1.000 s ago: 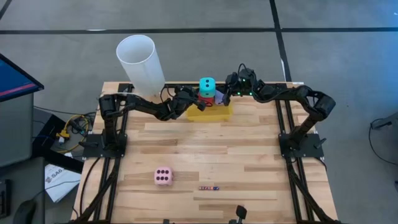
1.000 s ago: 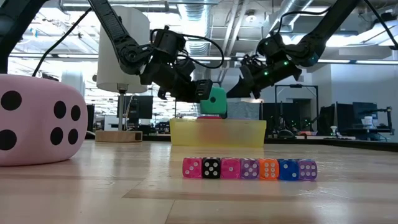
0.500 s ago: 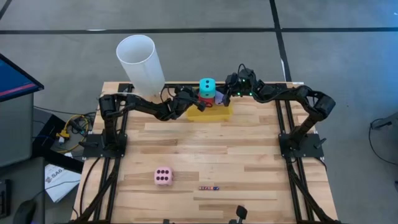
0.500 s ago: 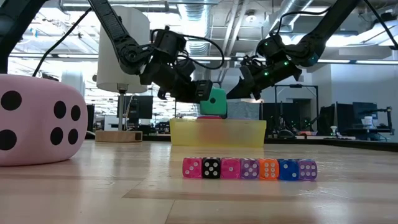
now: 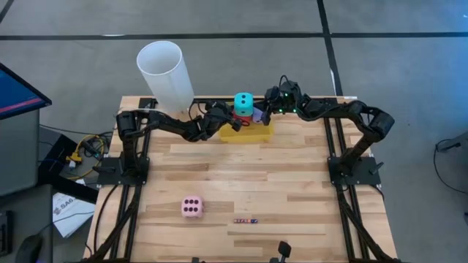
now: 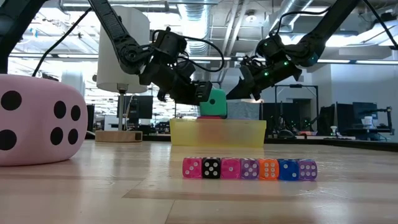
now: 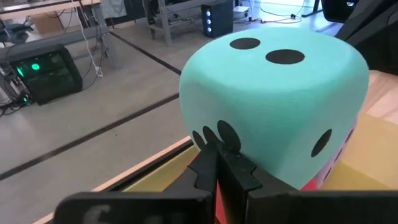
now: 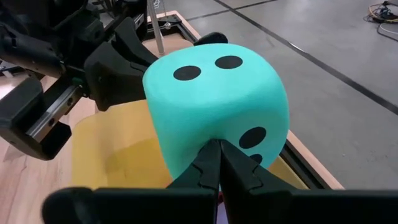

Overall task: Pick & Place Dice
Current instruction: Put the big light blue dice into the yellow bin

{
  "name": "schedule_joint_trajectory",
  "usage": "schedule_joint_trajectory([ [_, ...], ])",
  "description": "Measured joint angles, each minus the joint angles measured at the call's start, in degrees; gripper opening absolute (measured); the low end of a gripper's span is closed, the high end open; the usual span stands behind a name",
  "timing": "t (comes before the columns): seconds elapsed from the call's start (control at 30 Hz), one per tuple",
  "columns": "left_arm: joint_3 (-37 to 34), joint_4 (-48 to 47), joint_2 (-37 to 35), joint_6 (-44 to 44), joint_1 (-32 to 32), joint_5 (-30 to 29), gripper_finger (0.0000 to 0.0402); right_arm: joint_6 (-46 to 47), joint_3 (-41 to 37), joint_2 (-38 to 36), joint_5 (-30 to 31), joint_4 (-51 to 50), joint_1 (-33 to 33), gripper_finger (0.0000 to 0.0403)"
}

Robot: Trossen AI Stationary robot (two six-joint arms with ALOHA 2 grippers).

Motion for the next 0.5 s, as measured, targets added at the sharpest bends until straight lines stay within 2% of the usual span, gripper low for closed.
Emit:
schedule_joint_trajectory([
  [0.37, 0.0, 0.0, 0.0, -0.1, 0.0, -0.2, 0.0001, 0.0, 0.0, 0.0, 0.1, 0.0, 0.0, 0.0],
  [0.5, 0.0, 0.0, 0.0, 0.0, 0.0, -0.4, 0.0015, 0.0, 0.0, 0.0, 0.2, 0.0, 0.0, 0.0],
])
